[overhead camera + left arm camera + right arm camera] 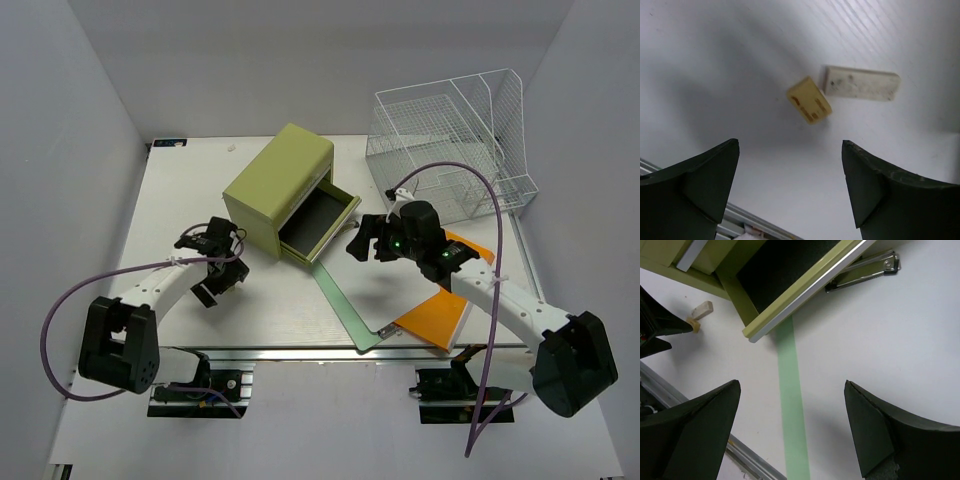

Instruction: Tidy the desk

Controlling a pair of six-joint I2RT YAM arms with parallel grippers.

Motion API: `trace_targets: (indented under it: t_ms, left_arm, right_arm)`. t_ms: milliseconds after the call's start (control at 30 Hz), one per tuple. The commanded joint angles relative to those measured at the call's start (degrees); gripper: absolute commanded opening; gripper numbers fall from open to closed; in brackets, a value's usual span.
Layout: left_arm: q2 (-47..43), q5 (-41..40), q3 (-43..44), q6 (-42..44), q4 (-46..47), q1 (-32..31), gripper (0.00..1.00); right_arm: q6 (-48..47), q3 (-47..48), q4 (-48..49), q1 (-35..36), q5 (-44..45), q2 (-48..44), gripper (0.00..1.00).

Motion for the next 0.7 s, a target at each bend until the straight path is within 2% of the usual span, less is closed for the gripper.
trace_targets:
  t_ms: [0,133,300,500,667]
  left_arm:
    - [-0.2,1.0,-3.3,2.5,7.8,2.5,0.92]
    - [1.8,1.0,-3.9,4.2,13.3,3.2,0.92]
    - [8.2,-0.2,-1.3,5.8,13.5,3.3,0.88]
    - [9.9,-0.6,-1.5,5.7,13.4,3.5,0.78]
    - [10.0,0.1,-2.9,5.5,12.1,3.5,0.56]
  right_arm:
    - [-1.2,0.4,-1.0,0.1,3.2,-2.0,0.89]
    - [-1.7,0.4,-1.6,0.1,4.3,-2.7,0.89]
    - [-2.3,0.9,-2.4,0.1,5.2,-3.1,0.89]
    - [-2.2,0.5,-2.1,0.1,6.1,-4.3,0.89]
    - [-2.2,-0.1,-1.8,0.1,8.8,-6.0,0.89]
